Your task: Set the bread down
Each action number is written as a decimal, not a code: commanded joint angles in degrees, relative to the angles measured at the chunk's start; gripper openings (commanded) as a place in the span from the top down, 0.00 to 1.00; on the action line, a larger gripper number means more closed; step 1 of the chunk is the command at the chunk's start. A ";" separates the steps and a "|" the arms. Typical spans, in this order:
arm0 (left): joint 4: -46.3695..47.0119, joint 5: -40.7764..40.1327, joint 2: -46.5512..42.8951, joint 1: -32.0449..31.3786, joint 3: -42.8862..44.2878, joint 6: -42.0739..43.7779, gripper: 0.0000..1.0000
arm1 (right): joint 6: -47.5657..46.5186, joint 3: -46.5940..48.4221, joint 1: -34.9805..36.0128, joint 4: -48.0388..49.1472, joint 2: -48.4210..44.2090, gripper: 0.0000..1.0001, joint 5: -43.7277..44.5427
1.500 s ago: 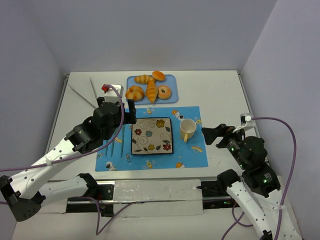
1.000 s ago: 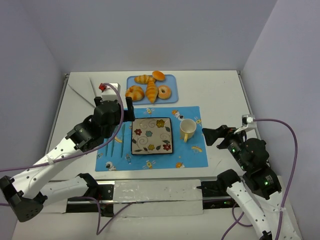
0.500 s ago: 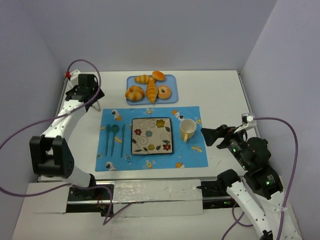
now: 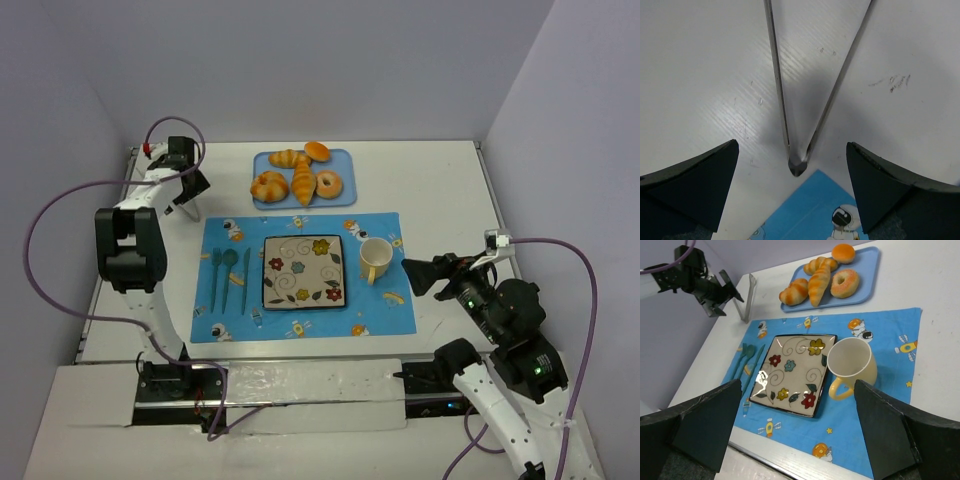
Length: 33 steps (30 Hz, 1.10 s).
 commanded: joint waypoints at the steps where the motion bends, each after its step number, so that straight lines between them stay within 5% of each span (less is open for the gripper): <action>1: -2.37 0.86 2.87 0.64 5.53 0.76 0.01 | 0.50 1.34 0.57 2.48 -0.66 0.00 -1.34; 33: -6.50 2.61 18.08 4.24 19.68 3.05 0.01 | 0.42 -0.94 0.57 3.98 -0.66 0.00 -1.43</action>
